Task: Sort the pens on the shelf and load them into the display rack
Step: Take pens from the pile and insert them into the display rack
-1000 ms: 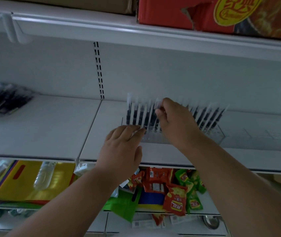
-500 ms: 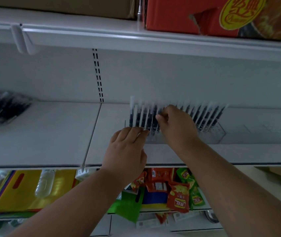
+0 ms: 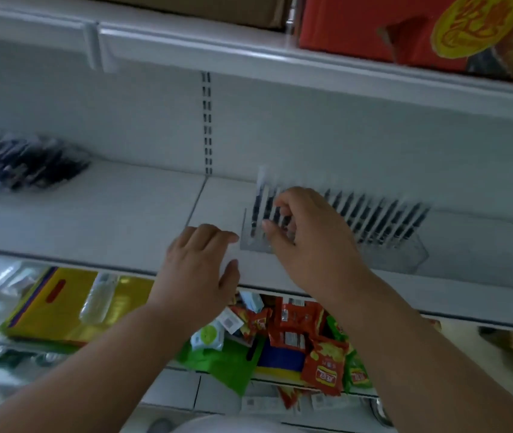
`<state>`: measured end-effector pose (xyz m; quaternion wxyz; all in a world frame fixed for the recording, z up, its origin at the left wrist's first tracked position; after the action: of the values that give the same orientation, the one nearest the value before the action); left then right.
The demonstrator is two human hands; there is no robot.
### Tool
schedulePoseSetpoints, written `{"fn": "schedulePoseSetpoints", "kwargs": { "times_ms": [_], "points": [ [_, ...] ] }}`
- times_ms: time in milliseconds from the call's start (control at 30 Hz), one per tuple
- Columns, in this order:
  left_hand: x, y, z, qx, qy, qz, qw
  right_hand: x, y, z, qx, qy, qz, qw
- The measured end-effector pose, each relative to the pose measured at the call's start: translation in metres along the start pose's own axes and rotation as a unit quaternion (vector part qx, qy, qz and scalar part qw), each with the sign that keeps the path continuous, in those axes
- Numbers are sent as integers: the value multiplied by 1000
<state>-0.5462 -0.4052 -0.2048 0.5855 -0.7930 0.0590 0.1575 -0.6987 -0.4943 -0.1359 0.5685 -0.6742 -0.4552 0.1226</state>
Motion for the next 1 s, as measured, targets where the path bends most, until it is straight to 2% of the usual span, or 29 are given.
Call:
{"fn": "schedulePoseSetpoints", "kwargs": {
  "times_ms": [200,333,433,633,800,1000],
  "points": [
    [52,-30,60,20,-129,-53,990,75,25,-22,84,-82,-62,991],
    [93,-59,91,31,-199,-71,977,127,41,-40,141,-108,-39,983],
    [126,-81,109,31,-231,-90,968,164,53,-53,156,-121,-13,980],
    [211,-127,145,14,-238,-106,965,253,93,-76,126,-107,-16,986],
    [284,-161,173,40,-230,-124,964,331,139,-96,128,-92,-3,988],
    [335,-186,161,45,-216,-116,968,365,152,-130,131,-59,18,989]
  ]
}}
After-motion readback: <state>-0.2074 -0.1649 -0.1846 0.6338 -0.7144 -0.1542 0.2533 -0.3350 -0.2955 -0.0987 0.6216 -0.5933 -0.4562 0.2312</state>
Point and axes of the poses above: each hand's wrist, its own z-axis away from the middle knuckle, its own y-axis out of the palm, x = y × z, the point moved 2 cm from there along -z, towards the middle knuckle, and after that the axes turned 11 degrees about x, right-handed, at the moved point
